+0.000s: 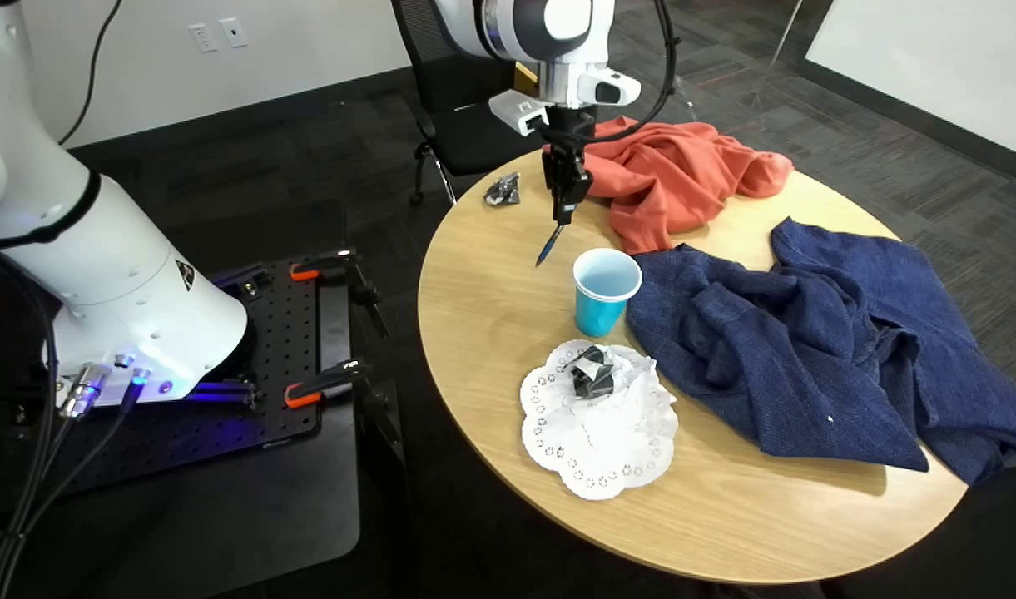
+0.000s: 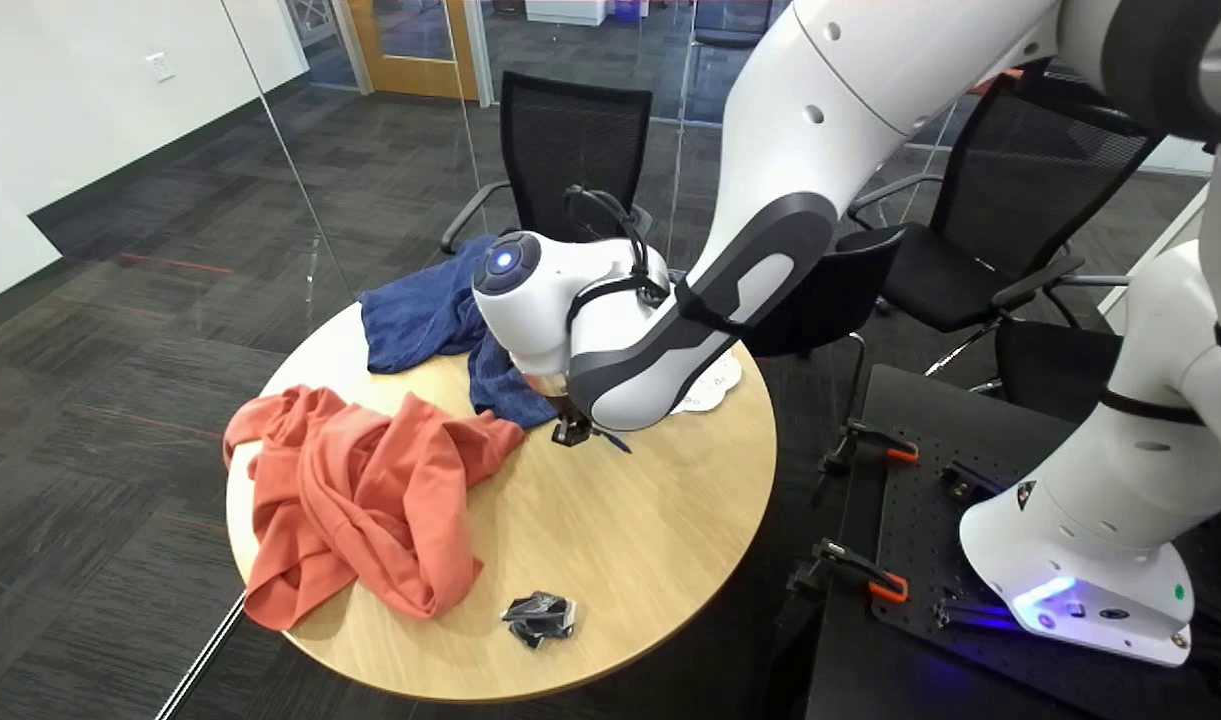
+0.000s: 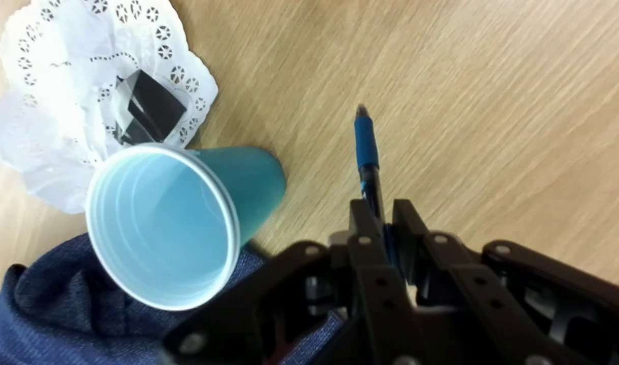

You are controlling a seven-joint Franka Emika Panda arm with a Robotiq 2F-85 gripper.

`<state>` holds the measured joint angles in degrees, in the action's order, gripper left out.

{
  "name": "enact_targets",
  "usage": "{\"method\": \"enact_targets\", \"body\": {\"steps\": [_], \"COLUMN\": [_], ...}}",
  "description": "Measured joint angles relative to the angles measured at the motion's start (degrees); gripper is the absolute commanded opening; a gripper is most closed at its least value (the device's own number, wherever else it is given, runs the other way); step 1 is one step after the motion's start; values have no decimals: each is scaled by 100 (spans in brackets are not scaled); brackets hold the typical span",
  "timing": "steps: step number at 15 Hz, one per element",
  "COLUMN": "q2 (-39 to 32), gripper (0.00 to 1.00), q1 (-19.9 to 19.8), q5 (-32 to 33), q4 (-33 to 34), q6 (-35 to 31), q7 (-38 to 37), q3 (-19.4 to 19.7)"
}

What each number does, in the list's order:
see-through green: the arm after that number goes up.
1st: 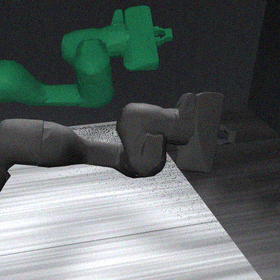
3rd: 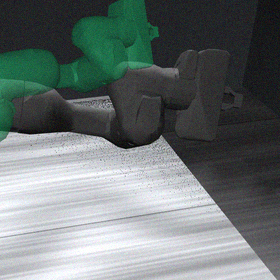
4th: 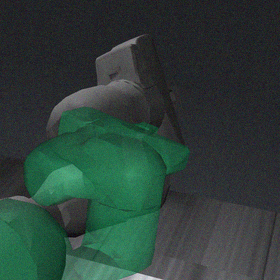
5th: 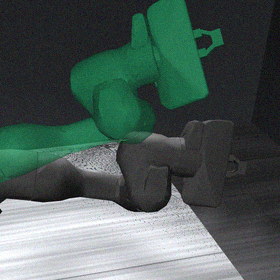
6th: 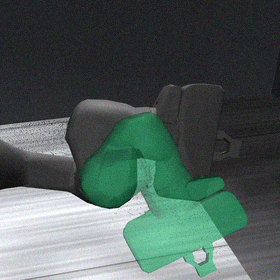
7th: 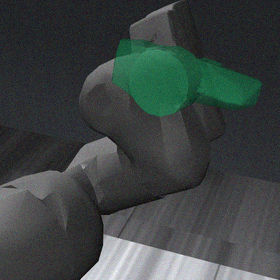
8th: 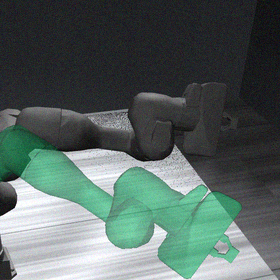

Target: Remove the pen from the cup, put it on the table, and then put it back in the cup

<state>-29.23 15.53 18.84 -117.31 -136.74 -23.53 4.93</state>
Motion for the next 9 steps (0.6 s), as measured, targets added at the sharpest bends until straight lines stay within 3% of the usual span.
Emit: {"method": "enact_targets", "body": {"steps": [2, 3, 9], "q2": [-154, -219, -457], "gripper": [4, 32, 77], "q1": [-1, -3, -6], "q5": [-10, -21, -53], "q4": [168, 235, 466], "q6": [66, 68, 68], "q7": [23, 70, 226], "q3": [-77, -108, -189]}}
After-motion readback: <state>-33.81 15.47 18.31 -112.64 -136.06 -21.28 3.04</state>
